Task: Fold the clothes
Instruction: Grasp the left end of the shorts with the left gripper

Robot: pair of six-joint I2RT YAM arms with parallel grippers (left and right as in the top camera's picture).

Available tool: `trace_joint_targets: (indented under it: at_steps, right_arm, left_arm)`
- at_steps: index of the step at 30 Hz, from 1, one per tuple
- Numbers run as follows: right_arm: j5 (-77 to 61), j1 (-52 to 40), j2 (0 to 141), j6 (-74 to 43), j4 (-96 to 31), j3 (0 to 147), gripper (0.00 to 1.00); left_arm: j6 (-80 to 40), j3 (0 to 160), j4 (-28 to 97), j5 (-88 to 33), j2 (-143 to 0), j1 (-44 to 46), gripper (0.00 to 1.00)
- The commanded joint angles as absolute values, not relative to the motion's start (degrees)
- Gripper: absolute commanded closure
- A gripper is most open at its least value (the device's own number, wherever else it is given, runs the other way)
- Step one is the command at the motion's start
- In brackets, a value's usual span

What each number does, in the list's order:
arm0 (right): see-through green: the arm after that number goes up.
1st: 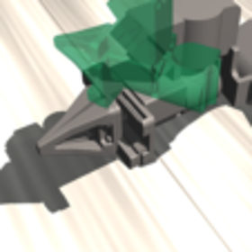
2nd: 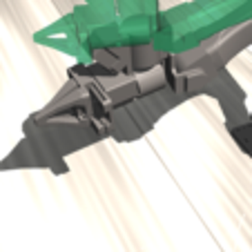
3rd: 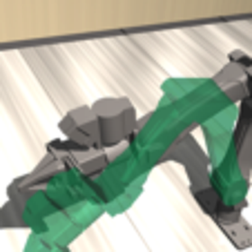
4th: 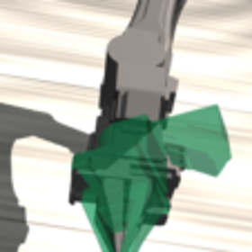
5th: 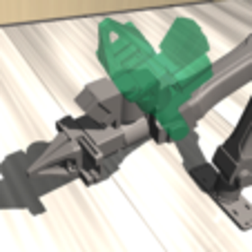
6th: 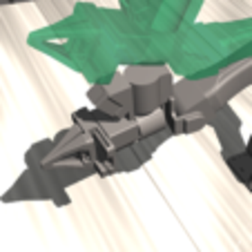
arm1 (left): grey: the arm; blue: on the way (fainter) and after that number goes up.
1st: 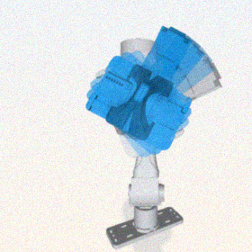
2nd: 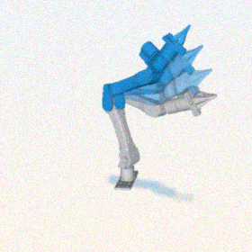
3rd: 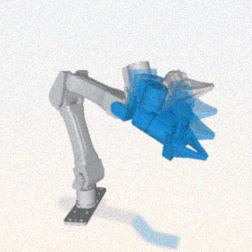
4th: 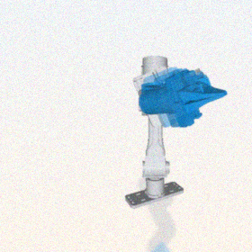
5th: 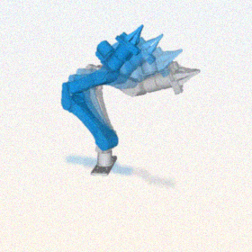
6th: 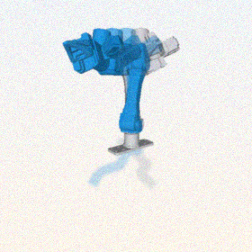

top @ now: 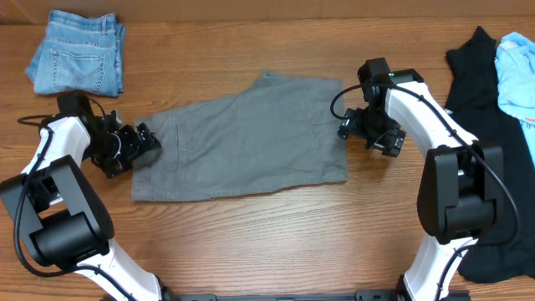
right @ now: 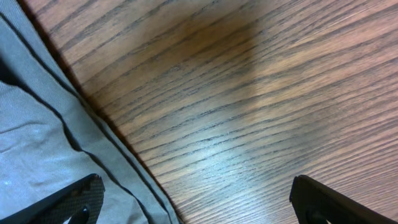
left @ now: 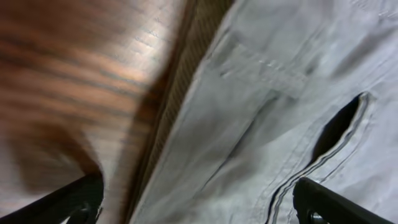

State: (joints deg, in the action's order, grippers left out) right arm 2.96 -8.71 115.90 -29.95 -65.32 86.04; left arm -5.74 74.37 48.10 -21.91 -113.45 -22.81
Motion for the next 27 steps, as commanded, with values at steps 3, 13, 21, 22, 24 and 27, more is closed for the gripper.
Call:
trace_joint_targets:
  at_steps: [3, 13, 21, 22, 24, 27]
  right_arm:
    - [2.9, -8.56, 115.42, -29.71, -65.28, 87.39, 0.0]
    - [2.9, -8.56, 115.42, -29.74, -65.3, 87.39, 0.0]
    - [2.2, -8.62, 115.42, -29.69, -64.2, 85.43, 0.0]
    - [1.39, -8.62, 115.42, -29.45, -63.81, 84.99, 0.0]
    - [-1.1, -8.62, 115.44, -27.86, -62.5, 84.07, 0.0]
    - [-6.09, -8.62, 115.42, -26.5, -59.35, 82.15, 0.0]
  left_arm:
    - [-4.16, 73.97, 47.99, -23.4, -118.87, -19.88, 0.0]
    - [-6.33, 74.3, 47.59, -20.03, -119.66, -18.72, 0.91]
    - [-9.93, 84.23, 56.93, -10.07, -119.5, -18.72, 0.96]
    - [-10.41, 86.67, 58.98, -9.1, -119.5, -18.7, 0.96]
    - [-11.66, 91.11, 62.85, -6.83, -119.5, -18.68, 0.96]
    - [-12.45, 98.21, 68.9, -4.6, -119.5, -18.44, 0.96]
